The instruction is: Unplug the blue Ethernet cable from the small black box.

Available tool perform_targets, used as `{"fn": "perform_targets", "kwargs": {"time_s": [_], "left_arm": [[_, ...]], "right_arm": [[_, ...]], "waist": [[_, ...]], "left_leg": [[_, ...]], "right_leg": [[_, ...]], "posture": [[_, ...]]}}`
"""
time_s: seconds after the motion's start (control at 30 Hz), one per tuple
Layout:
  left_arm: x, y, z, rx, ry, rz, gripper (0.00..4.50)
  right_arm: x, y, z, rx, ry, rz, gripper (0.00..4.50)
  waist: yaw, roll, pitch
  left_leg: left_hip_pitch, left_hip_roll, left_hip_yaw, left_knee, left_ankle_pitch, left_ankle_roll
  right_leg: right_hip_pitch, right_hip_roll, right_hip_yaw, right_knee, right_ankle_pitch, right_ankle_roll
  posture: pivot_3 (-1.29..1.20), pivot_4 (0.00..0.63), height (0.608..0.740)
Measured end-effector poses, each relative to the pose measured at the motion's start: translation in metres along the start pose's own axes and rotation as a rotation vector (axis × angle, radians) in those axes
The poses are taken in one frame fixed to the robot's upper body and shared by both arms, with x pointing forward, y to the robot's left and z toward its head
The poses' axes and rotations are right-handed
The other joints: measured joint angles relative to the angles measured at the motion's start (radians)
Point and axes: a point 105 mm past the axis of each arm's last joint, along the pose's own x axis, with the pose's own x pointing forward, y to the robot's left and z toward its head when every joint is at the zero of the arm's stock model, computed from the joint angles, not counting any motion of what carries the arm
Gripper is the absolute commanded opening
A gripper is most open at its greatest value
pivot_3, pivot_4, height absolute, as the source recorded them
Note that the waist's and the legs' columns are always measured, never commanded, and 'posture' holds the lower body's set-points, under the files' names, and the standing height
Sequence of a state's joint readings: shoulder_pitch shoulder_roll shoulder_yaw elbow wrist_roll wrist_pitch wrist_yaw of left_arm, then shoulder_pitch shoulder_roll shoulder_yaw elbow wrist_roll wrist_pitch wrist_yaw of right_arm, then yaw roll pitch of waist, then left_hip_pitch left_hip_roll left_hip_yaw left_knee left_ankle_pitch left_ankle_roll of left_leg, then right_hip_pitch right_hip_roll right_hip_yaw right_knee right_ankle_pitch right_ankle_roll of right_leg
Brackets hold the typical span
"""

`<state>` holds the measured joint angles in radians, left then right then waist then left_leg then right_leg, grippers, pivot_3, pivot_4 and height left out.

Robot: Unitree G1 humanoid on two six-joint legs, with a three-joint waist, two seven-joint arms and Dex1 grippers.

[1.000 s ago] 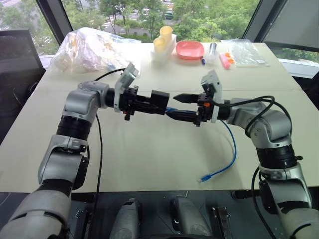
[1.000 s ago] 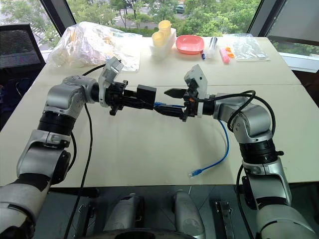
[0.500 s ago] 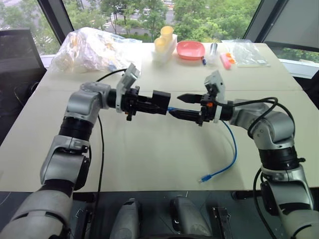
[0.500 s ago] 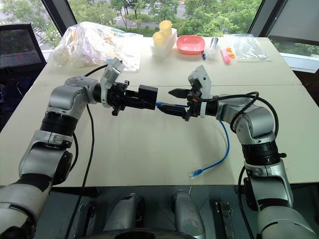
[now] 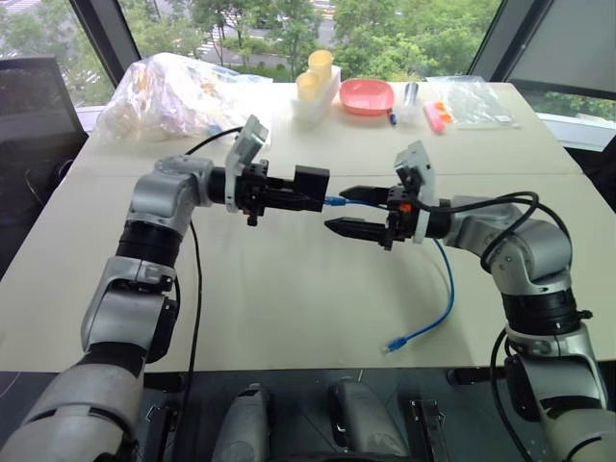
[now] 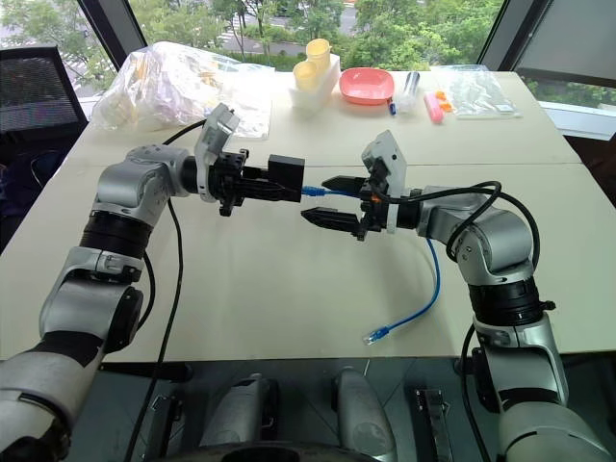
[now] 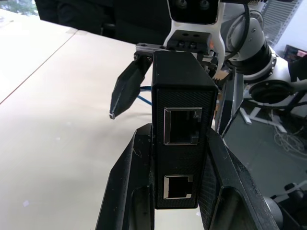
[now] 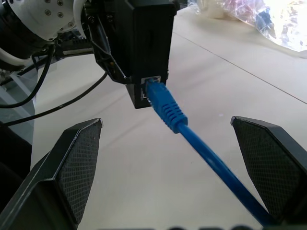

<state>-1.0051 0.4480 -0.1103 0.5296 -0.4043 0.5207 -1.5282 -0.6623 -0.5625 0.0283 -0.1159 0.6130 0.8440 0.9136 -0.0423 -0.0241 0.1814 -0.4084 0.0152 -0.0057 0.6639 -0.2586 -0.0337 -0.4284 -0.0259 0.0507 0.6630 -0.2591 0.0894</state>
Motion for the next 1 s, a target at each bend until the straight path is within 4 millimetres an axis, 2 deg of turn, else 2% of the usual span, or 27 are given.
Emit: {"fn": "perform_targets", "kwargs": {"time_s": [0.93, 1.0], "left_arm": [[0.0042, -0.008, -0.0082, -0.025, 0.004, -0.033, 0.52], [0.0046, -0.0081, -0.0082, -0.026, 0.004, -0.034, 0.52]], "right_arm": [[0.0036, -0.0028, 0.0022, 0.005, -0.021, -0.009, 4.49], [0.0036, -0.0028, 0.0023, 0.005, -0.022, -0.009, 3.97]], "waist": [[0.001, 0.0, 0.0], [0.0, 0.0, 0.0]], "left_leg": [[0.0, 0.0, 0.0, 0.0, 0.0, 0.0], [0.0, 0.0, 0.0, 0.0, 0.0, 0.0]], "right_leg": [[0.0, 0.0, 0.0, 0.0, 0.0, 0.0], [0.0, 0.0, 0.0, 0.0, 0.0, 0.0]], "posture": [[0.0, 0.15, 0.735], [0.0, 0.15, 0.735]]}}
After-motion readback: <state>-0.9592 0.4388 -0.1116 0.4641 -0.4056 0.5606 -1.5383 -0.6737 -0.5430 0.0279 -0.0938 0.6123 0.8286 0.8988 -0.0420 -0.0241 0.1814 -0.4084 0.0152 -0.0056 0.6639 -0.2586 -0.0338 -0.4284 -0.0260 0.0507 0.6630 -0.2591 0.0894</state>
